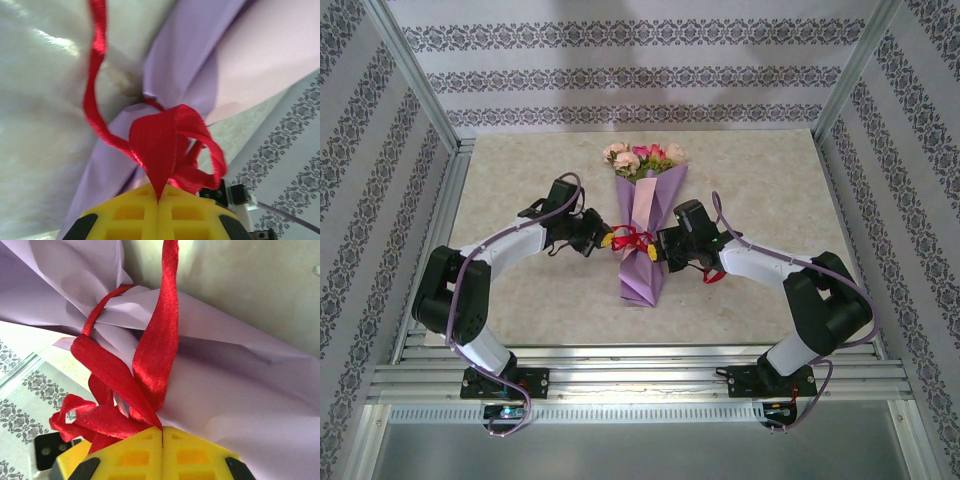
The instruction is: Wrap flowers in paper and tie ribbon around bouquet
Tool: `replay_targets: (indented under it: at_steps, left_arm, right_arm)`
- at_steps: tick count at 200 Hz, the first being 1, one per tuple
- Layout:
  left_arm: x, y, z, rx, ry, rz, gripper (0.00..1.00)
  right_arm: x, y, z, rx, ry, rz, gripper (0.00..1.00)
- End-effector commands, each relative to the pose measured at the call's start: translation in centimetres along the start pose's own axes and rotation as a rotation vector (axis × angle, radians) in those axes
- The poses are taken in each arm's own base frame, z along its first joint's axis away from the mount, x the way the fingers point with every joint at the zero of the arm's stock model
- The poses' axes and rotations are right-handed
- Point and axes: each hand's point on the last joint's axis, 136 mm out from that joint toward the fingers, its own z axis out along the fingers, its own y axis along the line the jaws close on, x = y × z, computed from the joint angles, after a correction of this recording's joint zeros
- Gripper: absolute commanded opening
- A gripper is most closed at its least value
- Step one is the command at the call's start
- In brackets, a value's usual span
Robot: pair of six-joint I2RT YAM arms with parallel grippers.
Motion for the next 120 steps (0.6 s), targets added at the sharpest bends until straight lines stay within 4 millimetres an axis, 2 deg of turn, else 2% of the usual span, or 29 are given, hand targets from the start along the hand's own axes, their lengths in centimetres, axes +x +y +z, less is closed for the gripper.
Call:
replay_targets:
  at_steps: [1,20,47,67,82,104,120]
  left_arm:
    - [0.9,0.8,-0.8,-0.037,-0.013,-0.027,0.06]
    - [1.2,1.5,-1.8,-0.084,-0.025,-0.068,0.28]
    - [1.8,2.6,-3.7,-0.145,-0.070,-0.154,0.43]
    - [2.3,2.1,-5.7,-0.164,-0.135,-0.182,0.49]
    - [3.3,0.7,-6.7,-0.146,-0.163,-0.197,0.52]
    - [5.4,-0.9,-6.7,-0.161,-0.152,-0.221,0.54]
    - [6.4,-1.0,-6.7,-0.214,-0.146,-0.252,0.56]
  right_arm:
    - [0.1,-0.5,0.2,0.000,0.005,0.010,0.00]
    - [0.2,-0.2,0.3,-0.006,0.008,0.007,0.00]
    - [0.3,0.0,0.3,-0.010,0.010,0.002,0.00]
    - [0.4,0.1,0.4,-0.012,0.012,0.002,0.00]
    - [0.4,0.2,0.4,-0.014,0.012,0.001,0.00]
    - [0.4,0.3,0.5,-0.017,0.015,0.002,0.00]
    - [0.4,0.3,0.5,-0.018,0.015,0.003,0.00]
